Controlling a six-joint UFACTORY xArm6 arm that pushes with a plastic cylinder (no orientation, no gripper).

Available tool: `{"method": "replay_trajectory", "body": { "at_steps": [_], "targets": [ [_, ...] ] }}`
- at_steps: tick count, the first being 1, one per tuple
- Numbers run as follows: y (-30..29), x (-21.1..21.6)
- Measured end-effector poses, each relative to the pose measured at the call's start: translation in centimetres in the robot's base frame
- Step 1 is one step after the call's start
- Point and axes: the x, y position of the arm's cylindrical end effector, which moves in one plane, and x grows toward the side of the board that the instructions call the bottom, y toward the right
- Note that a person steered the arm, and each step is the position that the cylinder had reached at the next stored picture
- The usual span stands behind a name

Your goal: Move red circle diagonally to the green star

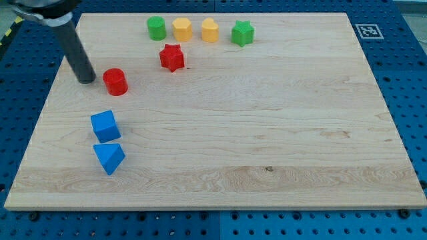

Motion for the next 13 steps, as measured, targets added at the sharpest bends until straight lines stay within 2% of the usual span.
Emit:
{"method": "replay_trajectory", "body": {
  "at_steps": [2,4,6,8,9,10,11,13],
  "targets": [
    [7.7,1.1],
    [7.9,4.1],
    [9.8,4.4],
    [18.9,4.6],
    [20.2,5.6],
    [24.1,8.4],
    [30.8,7.8],
    [30.0,8.2]
  ]
}}
